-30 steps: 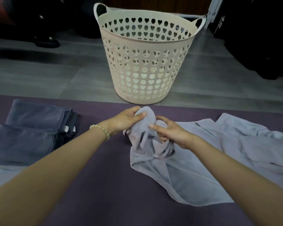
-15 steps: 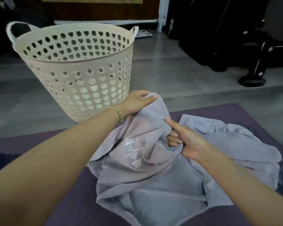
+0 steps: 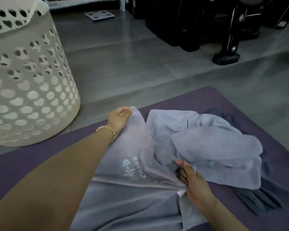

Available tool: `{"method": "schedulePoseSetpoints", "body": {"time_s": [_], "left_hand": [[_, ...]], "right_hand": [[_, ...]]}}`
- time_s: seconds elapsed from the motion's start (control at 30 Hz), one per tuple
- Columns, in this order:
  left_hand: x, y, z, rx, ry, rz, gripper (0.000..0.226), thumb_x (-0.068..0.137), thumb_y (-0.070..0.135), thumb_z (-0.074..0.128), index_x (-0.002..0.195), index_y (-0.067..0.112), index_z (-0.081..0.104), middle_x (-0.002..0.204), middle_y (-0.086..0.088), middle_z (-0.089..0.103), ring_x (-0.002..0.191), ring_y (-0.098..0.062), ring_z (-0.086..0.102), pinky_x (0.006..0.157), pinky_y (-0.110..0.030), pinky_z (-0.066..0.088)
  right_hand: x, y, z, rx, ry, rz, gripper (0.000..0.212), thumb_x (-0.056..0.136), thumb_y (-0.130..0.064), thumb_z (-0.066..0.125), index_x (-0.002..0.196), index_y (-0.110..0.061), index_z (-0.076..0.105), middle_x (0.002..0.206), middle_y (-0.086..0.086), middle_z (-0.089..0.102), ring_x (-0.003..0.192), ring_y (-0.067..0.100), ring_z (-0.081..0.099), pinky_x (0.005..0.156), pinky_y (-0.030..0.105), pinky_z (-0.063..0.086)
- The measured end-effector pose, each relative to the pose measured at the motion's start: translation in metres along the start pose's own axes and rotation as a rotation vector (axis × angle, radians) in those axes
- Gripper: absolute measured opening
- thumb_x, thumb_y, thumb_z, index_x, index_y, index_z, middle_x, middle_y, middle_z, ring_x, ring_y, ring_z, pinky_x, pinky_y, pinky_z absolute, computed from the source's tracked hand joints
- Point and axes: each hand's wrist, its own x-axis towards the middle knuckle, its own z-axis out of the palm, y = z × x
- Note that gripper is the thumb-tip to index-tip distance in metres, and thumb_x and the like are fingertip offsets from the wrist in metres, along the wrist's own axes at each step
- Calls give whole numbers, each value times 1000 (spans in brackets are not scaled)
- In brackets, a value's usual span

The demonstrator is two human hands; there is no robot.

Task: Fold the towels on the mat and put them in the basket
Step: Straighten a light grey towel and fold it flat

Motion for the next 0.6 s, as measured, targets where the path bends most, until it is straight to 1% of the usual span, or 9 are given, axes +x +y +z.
{"method": "schedulePoseSetpoints", "body": {"time_s": [0.07,0.1,0.17,0.23,0.3,0.37,0.47,0.53,0.6], "left_hand": [[5,-12,15,102,-68,-45,28,92,17,60,112,-2,65,105,-10,64,92,-14,58,70,0,38],[7,-23,22,202,-115,-83,29,91,21,61,113,2,65,113,-10,64,102,-20,58,79,-6,39],[6,-46,31,451,-213,-147,37,89,35,62,119,14,61,129,-10,55,119,-28,51,100,-26,37],[3,-58,32,628,-260,-152,41,88,41,61,123,21,53,132,-10,43,124,-32,41,104,-34,33],[3,-60,28,592,-281,-145,35,87,43,61,113,24,51,124,-9,48,118,-31,46,102,-35,38],[-2,-59,24,432,-299,-129,30,85,43,64,101,23,48,109,-3,55,101,-24,55,93,-32,43],[-13,-56,18,338,-344,-54,29,87,31,66,99,15,45,95,0,51,83,-17,47,76,-25,39],[-20,-54,11,317,-324,26,22,89,21,64,97,13,45,92,0,51,80,-17,44,67,-20,35],[-24,-52,-1,253,-247,52,16,90,16,62,96,12,48,92,-1,53,82,-17,46,59,-14,35]], "right_hand": [[3,6,-8,-108,58,-70,37,103,-19,35,101,8,61,55,1,34,43,6,36,43,16,33],[5,10,-11,-127,86,-96,39,103,-19,34,101,9,61,56,2,37,44,7,38,44,16,35],[5,15,-13,-173,105,-154,40,103,-19,33,97,8,62,56,6,46,46,6,46,47,14,40],[4,14,-12,-201,86,-197,40,103,-16,33,91,9,62,58,10,50,46,4,49,49,12,42],[2,13,-10,-192,56,-209,39,102,-16,38,89,10,63,60,13,52,47,5,51,50,12,43],[0,12,-9,-152,40,-176,35,98,-20,48,84,6,66,61,13,55,52,8,55,53,15,47],[-3,7,-10,-117,-30,-122,37,82,-37,70,74,-2,61,66,11,58,62,14,57,60,18,49],[-6,6,-17,-129,-135,-65,52,67,-48,79,83,-4,58,77,10,63,75,16,61,74,25,51],[-12,6,-25,-143,-215,-39,47,70,-39,77,92,-5,54,87,10,64,86,17,62,84,29,50]]}}
